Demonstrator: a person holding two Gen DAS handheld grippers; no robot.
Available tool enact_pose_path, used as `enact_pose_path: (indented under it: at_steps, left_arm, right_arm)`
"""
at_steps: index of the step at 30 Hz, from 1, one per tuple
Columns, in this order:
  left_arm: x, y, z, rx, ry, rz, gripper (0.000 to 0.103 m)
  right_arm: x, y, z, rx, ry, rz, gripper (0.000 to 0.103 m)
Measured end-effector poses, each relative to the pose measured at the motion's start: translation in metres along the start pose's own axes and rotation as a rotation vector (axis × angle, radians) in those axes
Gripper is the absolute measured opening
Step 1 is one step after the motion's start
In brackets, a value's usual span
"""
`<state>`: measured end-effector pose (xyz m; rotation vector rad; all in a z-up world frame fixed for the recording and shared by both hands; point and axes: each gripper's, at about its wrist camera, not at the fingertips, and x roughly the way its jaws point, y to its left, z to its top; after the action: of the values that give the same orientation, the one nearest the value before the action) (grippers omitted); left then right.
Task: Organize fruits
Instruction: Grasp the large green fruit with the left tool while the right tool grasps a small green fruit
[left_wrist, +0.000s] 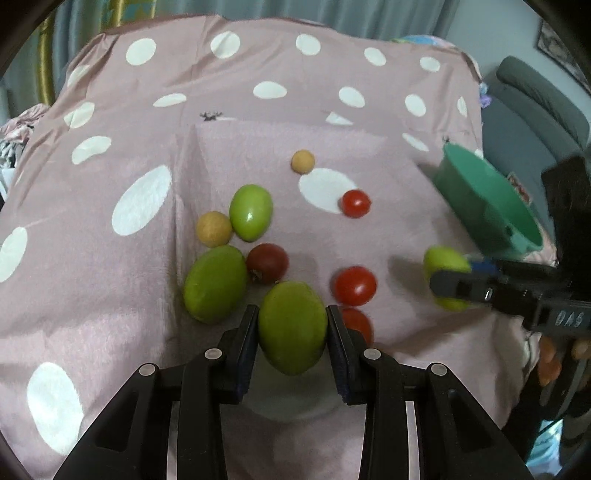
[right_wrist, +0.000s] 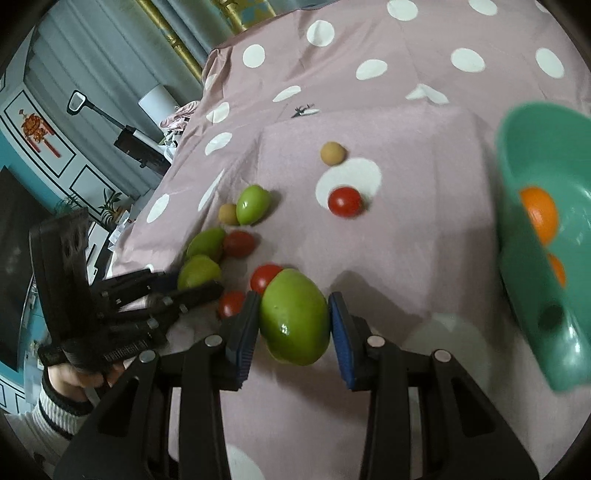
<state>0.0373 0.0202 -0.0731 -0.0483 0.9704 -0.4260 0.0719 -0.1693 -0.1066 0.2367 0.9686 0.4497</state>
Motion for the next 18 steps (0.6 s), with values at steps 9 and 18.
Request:
enact_pose_path:
  at_steps: [9, 18]
  left_arm:
    - [-0.03, 0.001, 0.008, -0.097, -0.088, -0.09, 0.035]
    - [-0.045, -0.013, 0.02, -0.071, -0.131, -0.111, 0.036]
  right_arm:
    - [-0.014, -0.009, -0.015, 0.037, -0.02, -0.007, 0.038]
    - [-0.032, -0.006, -0.011, 0.025, -0.078, 0.024, 0.038]
